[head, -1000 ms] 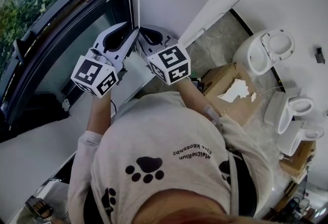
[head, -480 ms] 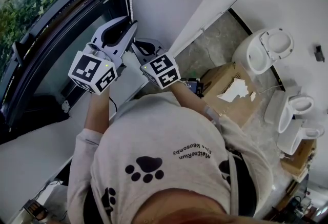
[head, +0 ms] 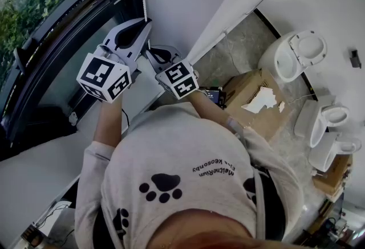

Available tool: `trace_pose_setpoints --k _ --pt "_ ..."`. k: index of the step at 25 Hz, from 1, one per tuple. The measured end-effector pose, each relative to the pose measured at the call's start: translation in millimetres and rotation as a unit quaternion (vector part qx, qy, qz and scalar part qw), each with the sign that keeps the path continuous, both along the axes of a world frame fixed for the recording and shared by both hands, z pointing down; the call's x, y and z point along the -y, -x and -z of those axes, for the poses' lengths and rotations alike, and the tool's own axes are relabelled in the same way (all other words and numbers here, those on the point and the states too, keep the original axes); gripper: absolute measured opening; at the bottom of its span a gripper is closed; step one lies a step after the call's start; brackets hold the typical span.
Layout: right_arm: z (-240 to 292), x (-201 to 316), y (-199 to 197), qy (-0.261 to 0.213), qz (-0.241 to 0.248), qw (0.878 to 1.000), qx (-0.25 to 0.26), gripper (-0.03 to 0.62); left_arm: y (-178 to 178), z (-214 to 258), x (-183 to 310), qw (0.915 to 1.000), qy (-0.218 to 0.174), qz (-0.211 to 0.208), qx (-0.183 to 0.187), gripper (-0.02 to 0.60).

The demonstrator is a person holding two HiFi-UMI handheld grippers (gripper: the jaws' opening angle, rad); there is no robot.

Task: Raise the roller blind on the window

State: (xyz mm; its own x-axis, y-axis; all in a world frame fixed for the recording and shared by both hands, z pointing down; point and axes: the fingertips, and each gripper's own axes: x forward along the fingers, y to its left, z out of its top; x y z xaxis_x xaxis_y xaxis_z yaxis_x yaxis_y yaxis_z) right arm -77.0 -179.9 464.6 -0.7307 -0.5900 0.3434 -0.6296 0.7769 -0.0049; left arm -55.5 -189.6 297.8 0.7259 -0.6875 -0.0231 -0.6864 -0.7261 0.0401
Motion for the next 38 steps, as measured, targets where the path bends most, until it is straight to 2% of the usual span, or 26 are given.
trace_pose_setpoints --k 11,16,17,19,30,38 --pt "-9.4 0.6 -1.2 -0.003 -0.006 1.000 -0.015 0.011 -1.7 -12.7 -0.6 0.9993 0.028 -0.019 -0.017 0.009" --pt "-33.0 -4.3 -4.3 0.000 -0.003 0.998 -0.063 0.018 -0.9 -17.3 -2.6 0.9992 0.029 -0.017 -0.024 0.009" --pt "-34.7 -6.4 -5.2 0.001 -0.003 0.998 -0.064 0.039 -0.3 -17.2 -2.8 0.9993 0.027 -0.015 -0.021 0.008" --pt "-30.3 -9.4 -6.9 0.003 -0.003 0.999 -0.052 0.087 0.9 -17.3 -3.2 0.9993 0.026 -0.014 -0.021 0.008" --pt "60.5 -2.6 -31.5 -0.039 -0.033 0.998 0.042 0.087 6.8 -54.1 -1.9 0.9981 0.059 -0.003 -0.017 0.008" --pt "122.8 -6.5 -34.0 -0.070 -0.024 0.992 0.098 0.081 1.2 -71.8 -5.6 0.9970 0.074 -0.013 -0.017 0.008"
